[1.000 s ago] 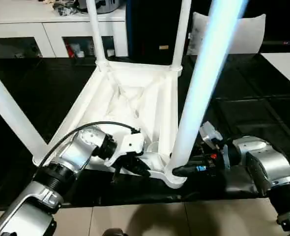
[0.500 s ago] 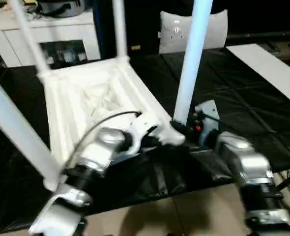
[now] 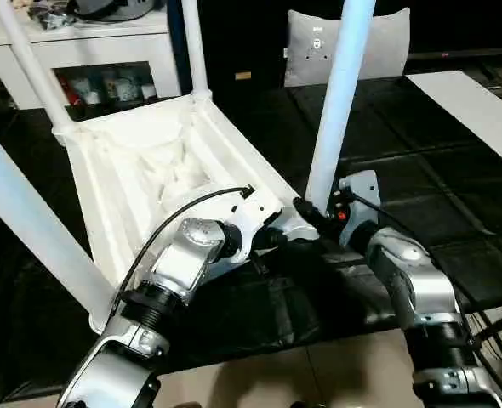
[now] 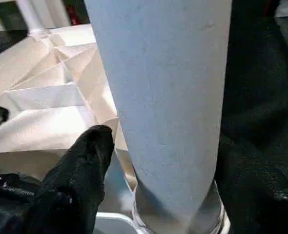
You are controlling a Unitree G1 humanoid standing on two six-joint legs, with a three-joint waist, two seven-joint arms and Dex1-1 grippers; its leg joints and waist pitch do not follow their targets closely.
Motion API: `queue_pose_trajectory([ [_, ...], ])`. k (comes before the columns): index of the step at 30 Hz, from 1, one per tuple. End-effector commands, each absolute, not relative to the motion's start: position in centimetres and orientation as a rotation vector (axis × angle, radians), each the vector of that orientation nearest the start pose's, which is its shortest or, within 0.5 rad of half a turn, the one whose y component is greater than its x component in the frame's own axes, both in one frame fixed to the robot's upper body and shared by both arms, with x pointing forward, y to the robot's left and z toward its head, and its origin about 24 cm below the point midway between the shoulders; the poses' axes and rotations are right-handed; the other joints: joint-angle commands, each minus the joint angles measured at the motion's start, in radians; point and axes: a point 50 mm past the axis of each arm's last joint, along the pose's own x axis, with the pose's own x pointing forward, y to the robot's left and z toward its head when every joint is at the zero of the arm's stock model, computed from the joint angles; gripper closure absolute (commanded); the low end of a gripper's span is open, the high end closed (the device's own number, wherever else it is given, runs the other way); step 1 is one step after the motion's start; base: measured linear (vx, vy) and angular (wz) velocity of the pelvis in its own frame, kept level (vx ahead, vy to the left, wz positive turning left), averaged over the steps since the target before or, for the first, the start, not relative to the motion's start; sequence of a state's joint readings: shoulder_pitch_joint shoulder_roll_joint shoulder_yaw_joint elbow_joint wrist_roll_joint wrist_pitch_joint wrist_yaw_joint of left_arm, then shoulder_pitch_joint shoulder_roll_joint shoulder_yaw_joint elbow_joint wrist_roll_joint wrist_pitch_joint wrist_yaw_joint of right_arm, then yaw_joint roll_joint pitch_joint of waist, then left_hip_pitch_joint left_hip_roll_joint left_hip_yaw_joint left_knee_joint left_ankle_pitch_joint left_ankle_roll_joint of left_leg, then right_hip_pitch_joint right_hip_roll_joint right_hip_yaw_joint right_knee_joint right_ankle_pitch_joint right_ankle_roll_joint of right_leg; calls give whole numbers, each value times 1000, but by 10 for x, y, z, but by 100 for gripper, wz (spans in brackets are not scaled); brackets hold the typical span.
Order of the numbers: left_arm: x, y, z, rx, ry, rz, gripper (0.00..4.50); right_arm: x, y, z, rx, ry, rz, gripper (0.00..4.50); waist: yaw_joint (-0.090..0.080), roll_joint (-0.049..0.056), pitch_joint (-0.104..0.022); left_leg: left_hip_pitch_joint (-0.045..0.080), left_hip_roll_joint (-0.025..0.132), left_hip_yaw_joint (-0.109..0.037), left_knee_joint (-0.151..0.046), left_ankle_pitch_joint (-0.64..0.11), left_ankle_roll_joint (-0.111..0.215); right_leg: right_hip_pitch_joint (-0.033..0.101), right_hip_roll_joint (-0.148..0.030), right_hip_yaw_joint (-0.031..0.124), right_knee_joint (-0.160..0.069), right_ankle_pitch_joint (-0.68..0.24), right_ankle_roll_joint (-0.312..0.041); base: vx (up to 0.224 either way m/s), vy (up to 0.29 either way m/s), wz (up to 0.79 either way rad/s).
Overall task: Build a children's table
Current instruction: Rotate leg to tighten
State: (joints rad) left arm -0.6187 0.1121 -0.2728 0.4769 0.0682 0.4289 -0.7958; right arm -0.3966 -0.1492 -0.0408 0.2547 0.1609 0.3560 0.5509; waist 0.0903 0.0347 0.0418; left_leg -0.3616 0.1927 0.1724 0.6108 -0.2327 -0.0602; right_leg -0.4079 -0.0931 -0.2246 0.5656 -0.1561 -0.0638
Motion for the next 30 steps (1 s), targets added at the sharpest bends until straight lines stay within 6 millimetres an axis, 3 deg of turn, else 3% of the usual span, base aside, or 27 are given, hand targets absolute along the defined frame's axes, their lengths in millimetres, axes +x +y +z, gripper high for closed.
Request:
queue_pose_trajectory([
  [1, 329, 54, 83, 273, 314, -1080, 450, 318, -133, 73, 81, 178, 655, 87, 11, -9, -71, -1, 56, -26, -59, 17, 114, 84, -95, 88, -64, -209, -9, 0, 0, 0],
  [5, 327, 66, 82, 298, 316, -1135, 450, 317, -146, 79, 48, 161, 726, 65, 15, -8, -73, 1, 54, -26, -59, -1, 114, 84, -95, 89, -65, -220, 1, 0, 0, 0],
  [6, 325, 73, 80, 323, 333, -1190, 450, 316, -153, 84, 30, 153, 790, 55, 18, -13, -74, 0, 54, -26, -59, 4, 119, 84, -95, 90, -62, -213, 0, 0, 0, 0],
  [10, 317, 85, 76, 399, 348, -1333, 450, 305, -163, 88, -53, 170, 992, 23, 27, -11, -74, 0, 54, -25, -56, 9, 134, 82, -93, 91, -58, -202, 0, 0, 0, 0],
  [13, 311, 95, 74, 462, 382, -1442, 450, 299, -169, 87, -89, 212, 1113, 8, 40, -7, -73, 6, 60, -24, -57, 1, 129, 77, -92, 92, -59, -216, -5, 0, 0, 0],
  [15, 309, 99, 73, 489, 390, -1490, 450, 297, -172, 87, -92, 234, 1163, 3, 58, -6, -74, 12, 65, -23, -57, -5, 120, 72, -92, 93, -56, -217, -20, 0, 0, 0],
  [19, 301, 106, 73, 538, 436, -1633, 450, 291, -181, 85, -142, 335, 1292, 3, 81, -6, -73, 15, 74, -22, -57, -19, 104, 69, -99, 99, -53, -226, -36, 0, 0, 0],
  [21, 300, 107, 73, 559, 448, -1659, 450, 291, -182, 84, -188, 346, 1314, 3, 85, -7, -72, 14, 71, -22, -58, -33, 94, 71, -99, 99, -55, -247, -34, 0, 0, 0],
  [25, 297, 108, 71, 578, 465, -1718, 450, 288, -180, 83, -199, 367, 1386, 3, 94, -15, -67, 18, 57, -15, -61, -89, 66, 72, -96, 95, -75, -382, 21, 0, 0, 0],
  [30, 292, 110, 70, 614, 485, -1790, 450, 281, -173, 81, -144, 374, 1517, 32, 96, -15, -68, 17, 58, -18, -61, -91, 68, 71, -92, 91, -79, -395, 44, 0, 0, 0],
])
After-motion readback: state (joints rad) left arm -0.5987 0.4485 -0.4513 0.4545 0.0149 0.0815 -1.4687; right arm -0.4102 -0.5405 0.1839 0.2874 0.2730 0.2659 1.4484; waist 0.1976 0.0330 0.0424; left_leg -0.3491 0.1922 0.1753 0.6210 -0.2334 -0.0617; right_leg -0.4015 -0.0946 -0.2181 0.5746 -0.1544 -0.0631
